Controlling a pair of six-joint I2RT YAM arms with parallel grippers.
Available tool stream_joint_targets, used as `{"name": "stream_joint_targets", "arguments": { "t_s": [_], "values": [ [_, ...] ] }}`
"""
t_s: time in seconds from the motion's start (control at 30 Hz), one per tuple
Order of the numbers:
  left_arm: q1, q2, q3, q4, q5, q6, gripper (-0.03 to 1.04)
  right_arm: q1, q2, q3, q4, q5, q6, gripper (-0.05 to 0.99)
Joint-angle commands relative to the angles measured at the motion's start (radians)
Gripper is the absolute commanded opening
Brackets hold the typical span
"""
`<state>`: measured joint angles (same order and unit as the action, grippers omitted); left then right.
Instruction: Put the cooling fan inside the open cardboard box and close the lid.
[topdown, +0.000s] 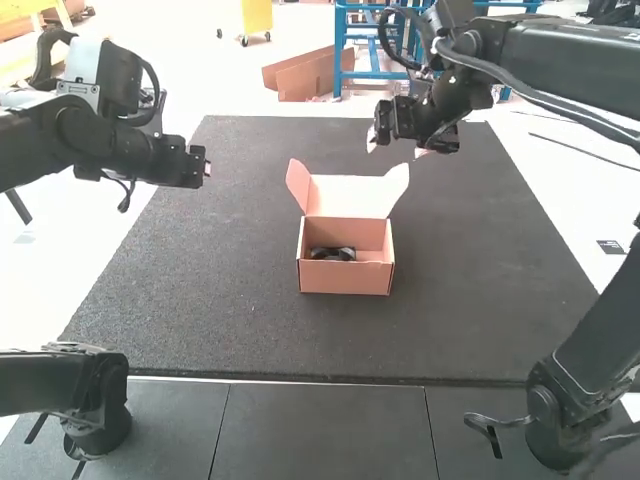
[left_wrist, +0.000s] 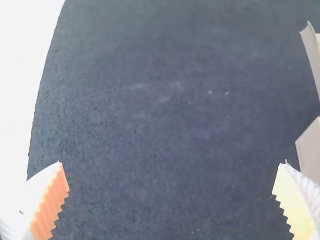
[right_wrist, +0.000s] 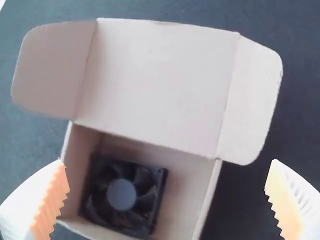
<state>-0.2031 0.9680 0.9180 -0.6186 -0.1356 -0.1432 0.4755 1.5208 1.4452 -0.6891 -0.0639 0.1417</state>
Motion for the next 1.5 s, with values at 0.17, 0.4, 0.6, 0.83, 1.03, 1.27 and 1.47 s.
{"name": "stream_joint_targets", "arguments": {
  "t_s": [0.17, 0.4, 0.6, 0.83, 1.03, 1.27, 1.47],
  "values": [
    [0.007, 0.084, 0.039, 0.04, -0.019, -0.006, 0.97, -0.023, -0.174, -0.174, 0.166, 0.039, -0.068, 0.91],
    [0.004, 0.144, 0.039, 0.085, -0.038, -0.006, 0.97, -0.063, -0.232, -0.301, 0.247, 0.068, -0.065, 0.91],
    [0.007, 0.224, 0.048, 0.149, -0.045, -0.006, 0.97, -0.081, -0.231, -0.371, 0.359, 0.073, -0.07, 0.91],
    [0.002, 0.342, 0.085, 0.227, -0.053, -0.012, 0.97, -0.084, -0.145, -0.37, 0.421, 0.07, -0.071, 0.9],
    [0.002, 0.459, 0.151, 0.284, -0.056, -0.012, 0.97, -0.083, -0.05, -0.333, 0.447, 0.062, -0.067, 0.9],
    [0.002, 0.584, 0.249, 0.316, -0.058, -0.01, 0.97, -0.115, 0.047, -0.267, 0.465, 0.056, -0.053, 0.9],
    [-0.016, 0.681, 0.331, 0.313, -0.045, -0.004, 0.97, -0.144, 0.102, -0.221, 0.465, 0.052, -0.045, 0.9]
  ]
}}
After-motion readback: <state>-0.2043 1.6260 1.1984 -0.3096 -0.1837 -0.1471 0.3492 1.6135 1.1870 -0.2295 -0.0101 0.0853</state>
